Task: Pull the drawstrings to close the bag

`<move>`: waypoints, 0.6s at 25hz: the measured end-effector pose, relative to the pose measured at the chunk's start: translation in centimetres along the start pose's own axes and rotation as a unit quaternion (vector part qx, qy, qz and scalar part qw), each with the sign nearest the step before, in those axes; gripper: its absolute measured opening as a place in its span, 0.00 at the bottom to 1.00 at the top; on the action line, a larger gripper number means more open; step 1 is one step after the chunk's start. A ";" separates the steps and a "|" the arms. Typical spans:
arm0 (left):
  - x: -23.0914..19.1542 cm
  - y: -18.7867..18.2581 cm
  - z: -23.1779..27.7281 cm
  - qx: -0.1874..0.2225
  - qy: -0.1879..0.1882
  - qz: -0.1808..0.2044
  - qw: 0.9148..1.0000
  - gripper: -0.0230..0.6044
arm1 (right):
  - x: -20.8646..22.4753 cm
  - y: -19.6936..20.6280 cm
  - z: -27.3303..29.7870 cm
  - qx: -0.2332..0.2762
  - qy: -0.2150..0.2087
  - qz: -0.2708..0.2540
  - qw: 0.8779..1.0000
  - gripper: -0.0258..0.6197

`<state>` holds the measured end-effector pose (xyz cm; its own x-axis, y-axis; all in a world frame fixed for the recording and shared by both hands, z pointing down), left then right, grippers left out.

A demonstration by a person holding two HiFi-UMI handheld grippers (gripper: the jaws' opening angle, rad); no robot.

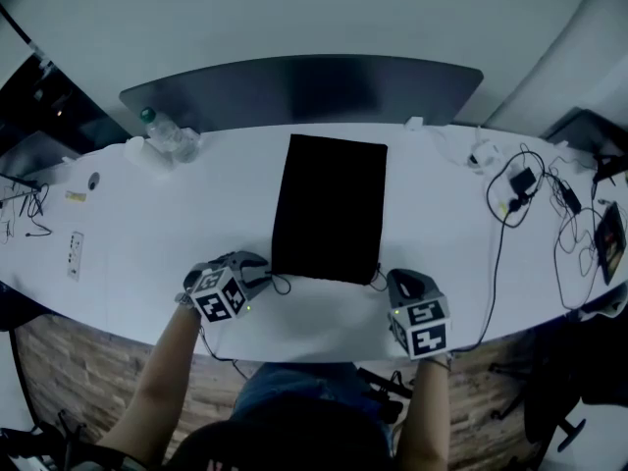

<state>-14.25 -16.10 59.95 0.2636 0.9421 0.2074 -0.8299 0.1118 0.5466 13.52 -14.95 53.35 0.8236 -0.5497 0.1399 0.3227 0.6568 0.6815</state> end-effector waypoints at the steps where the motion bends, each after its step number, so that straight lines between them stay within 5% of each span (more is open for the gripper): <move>1: 0.2 -0.1 0.1 -0.005 0.003 0.022 1.000 0.22 | 0.0 0.1 0.1 -0.001 0.000 0.000 1.000 0.03; 5: 1.2 -0.4 0.3 -0.026 0.028 0.100 0.994 0.14 | -0.2 0.2 0.8 -0.005 -0.010 -0.004 1.000 0.03; 7: 1.6 -0.3 0.2 -0.031 0.037 0.107 0.993 0.07 | -0.3 0.2 1.2 -0.010 -0.018 -0.010 1.000 0.03; 13: 1.0 -0.6 -0.9 -0.005 0.023 0.004 1.000 0.04 | 0.6 1.0 2.0 -0.048 -0.048 -0.013 0.998 0.04; 15: 0.8 -0.7 -1.3 0.006 0.011 -0.020 1.000 0.04 | 0.4 1.4 2.5 -0.063 -0.072 -0.019 0.995 0.18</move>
<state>-14.07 -15.01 58.71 0.2867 0.9433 0.1675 -0.8127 0.1469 0.5638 13.18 -15.54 56.11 0.7376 -0.6371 0.2237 0.4156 0.6895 0.5933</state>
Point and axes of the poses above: the fingertips, and each gripper's own axes: z forward along the fingers, x to its right, y out of its underside, the point moved 4 cm from there along -z, backward along the fingers, and after that the axes turned 9 degrees about -y, right-handed, at the moved point
